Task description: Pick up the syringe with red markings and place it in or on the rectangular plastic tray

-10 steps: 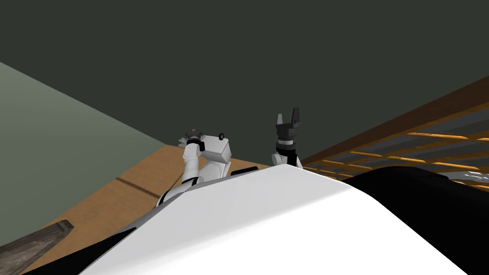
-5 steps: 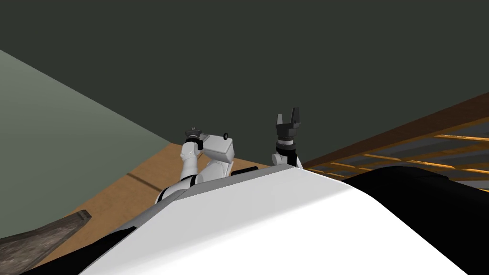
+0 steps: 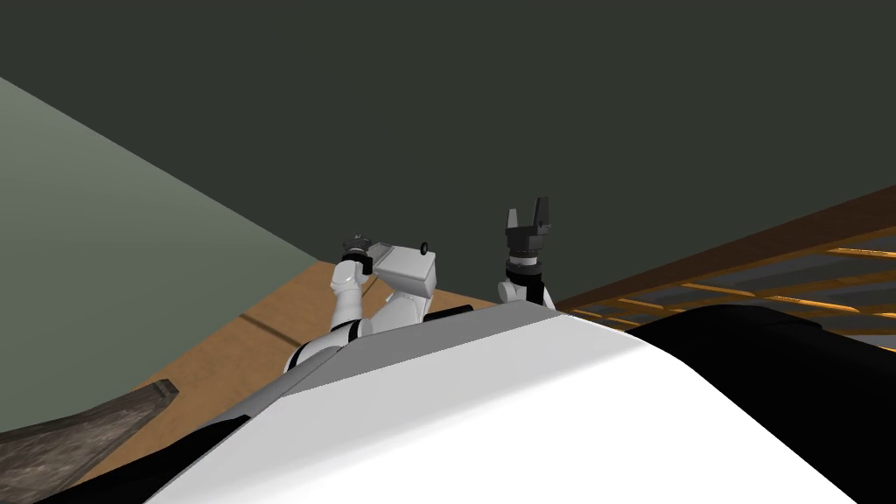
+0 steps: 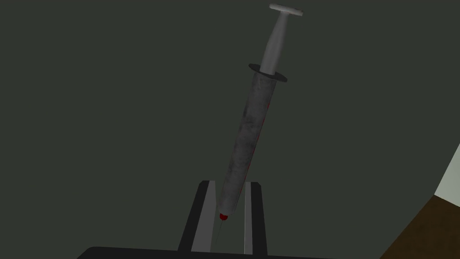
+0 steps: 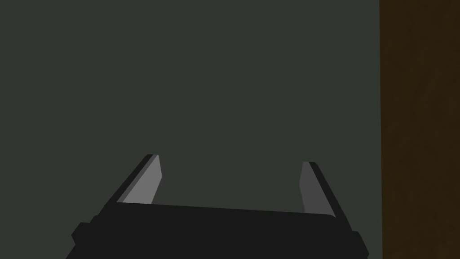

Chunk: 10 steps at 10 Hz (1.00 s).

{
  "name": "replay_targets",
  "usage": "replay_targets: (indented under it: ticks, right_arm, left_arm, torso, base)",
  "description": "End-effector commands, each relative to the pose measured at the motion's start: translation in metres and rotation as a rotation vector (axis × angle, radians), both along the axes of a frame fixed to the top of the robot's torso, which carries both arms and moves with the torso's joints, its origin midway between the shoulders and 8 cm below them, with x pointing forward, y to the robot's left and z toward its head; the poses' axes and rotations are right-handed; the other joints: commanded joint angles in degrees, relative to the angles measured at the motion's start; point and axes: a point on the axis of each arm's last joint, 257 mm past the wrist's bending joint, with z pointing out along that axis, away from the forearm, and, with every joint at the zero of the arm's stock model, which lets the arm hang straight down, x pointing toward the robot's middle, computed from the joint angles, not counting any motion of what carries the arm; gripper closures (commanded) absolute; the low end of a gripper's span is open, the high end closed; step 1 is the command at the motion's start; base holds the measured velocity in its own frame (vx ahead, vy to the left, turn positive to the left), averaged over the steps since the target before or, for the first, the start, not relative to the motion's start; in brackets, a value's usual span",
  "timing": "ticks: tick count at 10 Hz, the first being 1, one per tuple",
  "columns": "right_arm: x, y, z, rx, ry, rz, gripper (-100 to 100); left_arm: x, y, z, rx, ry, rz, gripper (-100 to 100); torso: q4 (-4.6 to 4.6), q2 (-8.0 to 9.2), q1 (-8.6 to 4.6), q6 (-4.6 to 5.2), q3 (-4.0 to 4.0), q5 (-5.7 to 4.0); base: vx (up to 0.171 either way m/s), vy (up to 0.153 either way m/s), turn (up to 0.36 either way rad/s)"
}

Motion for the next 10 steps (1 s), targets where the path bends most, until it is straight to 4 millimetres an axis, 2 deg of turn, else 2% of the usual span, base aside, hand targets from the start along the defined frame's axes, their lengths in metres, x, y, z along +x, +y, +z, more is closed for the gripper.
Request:
replay_targets:
  ticks: [1, 5, 6, 10]
  right_arm:
    - [0.0, 0.0, 0.0, 0.0, 0.0, 0.0, 0]
    - [0.0, 0.0, 0.0, 0.0, 0.0, 0.0, 0]
    - [0.0, 0.0, 0.0, 0.0, 0.0, 0.0, 0]
    - [0.0, 0.0, 0.0, 0.0, 0.0, 0.0, 0]
  left_arm:
    - [0.0009, -0.0032, -0.0018, -0.015, 0.0, -0.008, 100]
    - [0.0011, -0.0046, -0.004, -0.035, 0.0, -0.013, 100]
    - [0.0011, -0.0049, -0.0042, -0.03, 0.001, -0.013, -100]
    - [0.0011, -0.0048, -0.0042, -0.03, 0.001, -0.013, -100]
  torso:
    - [0.0, 0.0, 0.0, 0.0, 0.0, 0.0]
    - [0.04, 0.07, -0.35, 0.07, 0.05, -0.02]
    - [0.04, 0.08, -0.36, 0.07, 0.06, -0.02]
    - [0.05, 0.09, -0.36, 0.07, 0.06, -0.02]
  base:
    - [0.013, 0.077, 0.001]
    - [-0.002, 0.014, -0.01]
    - [0.0, 0.0, 0.0]
    - [0.0, 0.0, 0.0]
